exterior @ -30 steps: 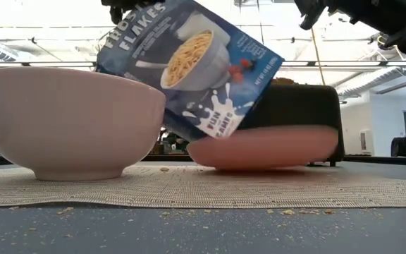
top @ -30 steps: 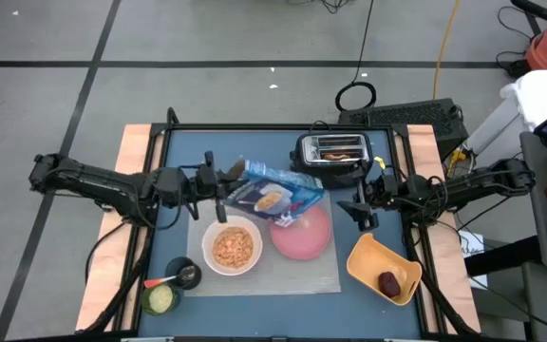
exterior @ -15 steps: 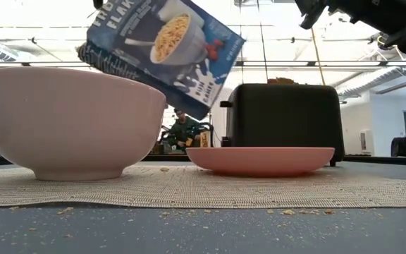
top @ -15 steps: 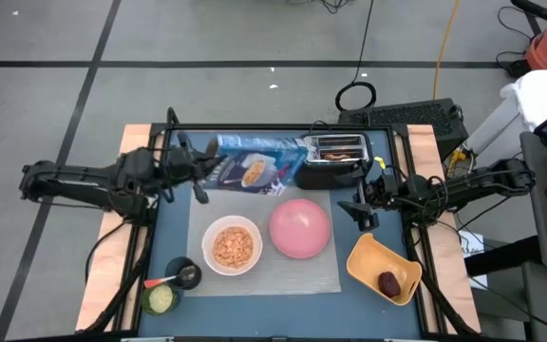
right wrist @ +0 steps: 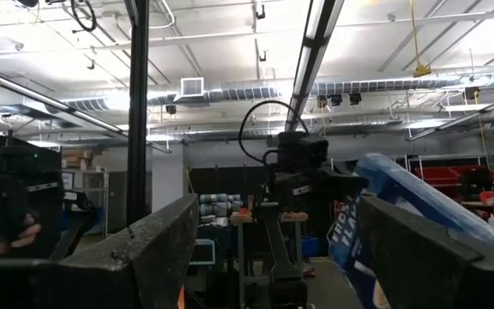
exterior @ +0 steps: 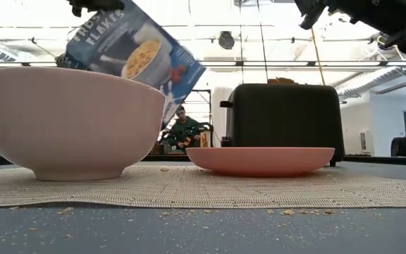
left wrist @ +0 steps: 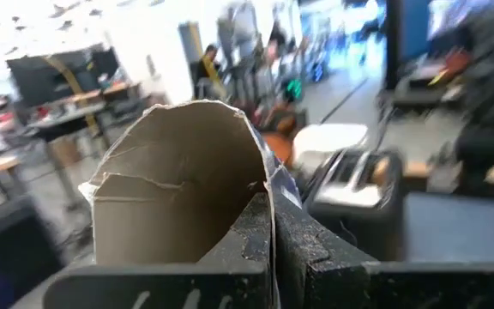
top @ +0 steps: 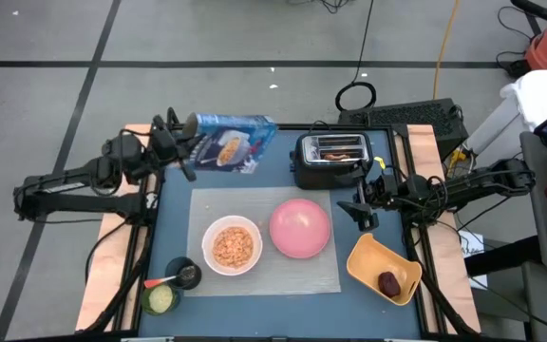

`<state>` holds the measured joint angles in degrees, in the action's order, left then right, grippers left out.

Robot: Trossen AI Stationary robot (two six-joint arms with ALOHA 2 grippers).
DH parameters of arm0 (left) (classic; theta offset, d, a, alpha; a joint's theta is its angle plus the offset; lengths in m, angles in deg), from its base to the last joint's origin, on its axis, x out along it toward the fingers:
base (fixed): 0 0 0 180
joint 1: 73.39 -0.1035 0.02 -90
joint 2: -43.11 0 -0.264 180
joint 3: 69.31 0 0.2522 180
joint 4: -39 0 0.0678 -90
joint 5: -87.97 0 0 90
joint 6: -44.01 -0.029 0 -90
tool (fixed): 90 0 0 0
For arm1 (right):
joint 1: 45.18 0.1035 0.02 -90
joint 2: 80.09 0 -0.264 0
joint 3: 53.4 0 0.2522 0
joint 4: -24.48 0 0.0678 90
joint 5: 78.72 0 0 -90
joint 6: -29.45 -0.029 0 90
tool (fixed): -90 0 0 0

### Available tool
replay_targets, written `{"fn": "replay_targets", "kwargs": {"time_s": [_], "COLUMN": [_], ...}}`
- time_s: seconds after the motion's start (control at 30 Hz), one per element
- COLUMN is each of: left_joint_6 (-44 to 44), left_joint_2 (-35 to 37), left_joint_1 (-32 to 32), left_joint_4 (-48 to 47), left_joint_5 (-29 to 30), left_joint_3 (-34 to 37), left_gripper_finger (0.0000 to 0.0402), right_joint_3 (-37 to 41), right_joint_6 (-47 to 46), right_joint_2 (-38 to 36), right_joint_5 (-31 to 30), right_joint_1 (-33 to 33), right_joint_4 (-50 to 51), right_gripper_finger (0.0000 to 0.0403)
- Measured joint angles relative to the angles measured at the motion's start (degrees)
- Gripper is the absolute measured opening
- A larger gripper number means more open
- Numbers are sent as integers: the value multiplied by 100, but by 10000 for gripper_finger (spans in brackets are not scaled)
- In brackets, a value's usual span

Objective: Arrange a breakfast setting
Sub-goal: Pour the cereal into the white bowl

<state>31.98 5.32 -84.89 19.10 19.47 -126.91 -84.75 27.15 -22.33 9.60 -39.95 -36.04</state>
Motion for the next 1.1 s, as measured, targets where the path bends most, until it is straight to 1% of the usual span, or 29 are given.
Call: {"fn": "replay_targets", "kwargs": {"time_s": [0.1,0.23,0.43,0.53,0.6,0.7,0.9,1.1], "left_joint_6": [-91,-247,-444,-474,-502,-604,-700,-717], "left_joint_2": [-141,-503,-1281,-1728,-2022,-2428,-3037,-3412], "left_joint_1": [-312,-657,-1098,-1321,-1466,-1690,-2069,-2228], "left_joint_4": [-888,-1922,-3277,-3761,-3989,-4223,-4220,-4107], "left_joint_5": [6,2,-57,-116,-181,-457,-911,-1008], "left_joint_3": [-495,-1245,-2229,-2603,-2788,-2944,-3025,-3045], "left_gripper_finger": [0,0,0,0,0,0,0,0], "right_joint_3": [0,0,0,0,0,0,0,0], "right_joint_6": [0,1,2,2,1,2,1,2], "right_joint_2": [0,0,0,2,2,2,2,2], "right_joint_5": [-2,-2,-2,-2,-2,-2,-2,-2], "right_joint_1": [0,0,0,0,0,0,0,0], "right_joint_4": [0,0,44,44,44,45,46,47], "right_gripper_finger": [304,304,304,304,304,304,304,304]}}
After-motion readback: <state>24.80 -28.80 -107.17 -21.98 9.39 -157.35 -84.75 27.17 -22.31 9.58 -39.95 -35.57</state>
